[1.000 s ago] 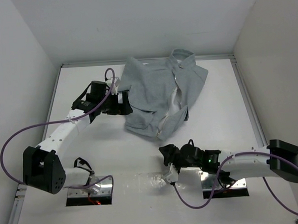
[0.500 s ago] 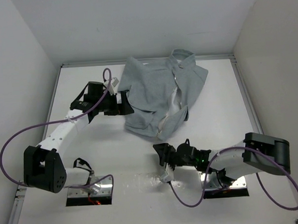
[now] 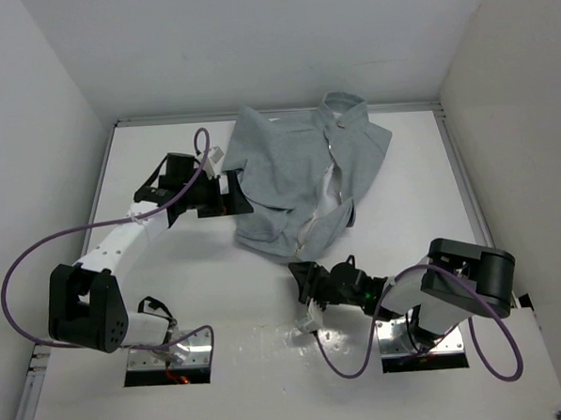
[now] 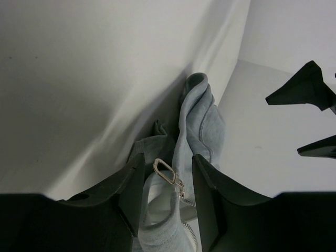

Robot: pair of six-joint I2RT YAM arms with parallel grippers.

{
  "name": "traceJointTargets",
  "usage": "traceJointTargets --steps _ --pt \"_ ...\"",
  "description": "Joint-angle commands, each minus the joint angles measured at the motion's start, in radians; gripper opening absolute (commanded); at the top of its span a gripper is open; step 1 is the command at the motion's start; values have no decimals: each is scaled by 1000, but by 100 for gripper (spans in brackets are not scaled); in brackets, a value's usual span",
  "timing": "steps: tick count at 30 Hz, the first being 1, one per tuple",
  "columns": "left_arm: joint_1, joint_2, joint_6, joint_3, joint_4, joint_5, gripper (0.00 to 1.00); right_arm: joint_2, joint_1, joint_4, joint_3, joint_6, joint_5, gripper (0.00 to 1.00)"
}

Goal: Zip up the jacket

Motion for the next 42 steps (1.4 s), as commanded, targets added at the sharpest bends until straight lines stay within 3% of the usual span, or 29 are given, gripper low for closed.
traceJointTargets --steps 1,6,15,32,39,42 --pt "14 -2 -14 35 20 30 100 23 -17 90 25 -20 -27 41" --pt "14 7 -23 35 20 39 100 45 -30 83 41 -20 -26 35" --pt "14 18 -23 44 20 48 100 108 -63 149 44 -42 -47 35" --pt "14 27 -22 26 20 59 100 71 -56 164 54 -11 -38 0" --pt "5 -26 -2 -16 20 -1 100 -90 -28 -46 96 135 28 0" --pt "5 -36 9 -25 20 11 100 -173 -40 -253 169 330 66 0"
